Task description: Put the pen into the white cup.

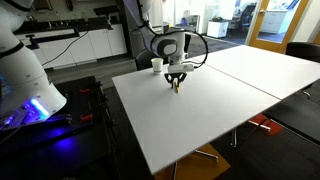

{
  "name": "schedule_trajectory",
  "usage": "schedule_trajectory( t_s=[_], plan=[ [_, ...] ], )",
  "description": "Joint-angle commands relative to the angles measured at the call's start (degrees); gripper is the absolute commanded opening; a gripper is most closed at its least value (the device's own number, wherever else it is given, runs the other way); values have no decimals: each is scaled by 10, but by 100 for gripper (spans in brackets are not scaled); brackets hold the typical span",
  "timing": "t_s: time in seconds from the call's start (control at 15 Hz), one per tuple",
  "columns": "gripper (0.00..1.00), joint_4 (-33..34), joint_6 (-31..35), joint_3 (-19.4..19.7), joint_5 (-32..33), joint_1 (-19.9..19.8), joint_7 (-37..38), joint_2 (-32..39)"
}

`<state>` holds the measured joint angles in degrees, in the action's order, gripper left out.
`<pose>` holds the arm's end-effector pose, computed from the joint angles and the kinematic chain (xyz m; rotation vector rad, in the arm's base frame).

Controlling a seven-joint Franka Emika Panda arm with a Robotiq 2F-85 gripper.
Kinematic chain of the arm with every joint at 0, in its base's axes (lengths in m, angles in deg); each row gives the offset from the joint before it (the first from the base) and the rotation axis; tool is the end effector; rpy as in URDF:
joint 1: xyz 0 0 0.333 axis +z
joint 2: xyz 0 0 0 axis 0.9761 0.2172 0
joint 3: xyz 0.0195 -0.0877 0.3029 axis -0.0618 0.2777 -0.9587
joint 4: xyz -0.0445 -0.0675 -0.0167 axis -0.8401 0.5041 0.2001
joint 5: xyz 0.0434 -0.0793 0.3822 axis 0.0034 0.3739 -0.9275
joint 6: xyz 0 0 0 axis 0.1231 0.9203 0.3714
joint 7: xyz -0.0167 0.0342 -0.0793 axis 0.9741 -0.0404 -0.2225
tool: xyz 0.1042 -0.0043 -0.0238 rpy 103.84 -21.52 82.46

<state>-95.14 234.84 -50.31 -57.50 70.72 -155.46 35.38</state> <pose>0.6350 -0.0105 0.0531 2.5945 1.7656 0.0797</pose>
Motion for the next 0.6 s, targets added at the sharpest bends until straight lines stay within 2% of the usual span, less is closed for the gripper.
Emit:
schedule_trajectory(
  t_s=[0.0, 0.07, 0.27, 0.53],
  plan=[
    [3, 18, -13, -5, 14, -4, 10, 6],
    [0, 19, -14, -5, 14, -4, 10, 6],
    [3, 16, -12, -5, 13, -5, 12, 2],
    [3, 8, -18, -58, -8, -56, -36, -9]
  ],
)
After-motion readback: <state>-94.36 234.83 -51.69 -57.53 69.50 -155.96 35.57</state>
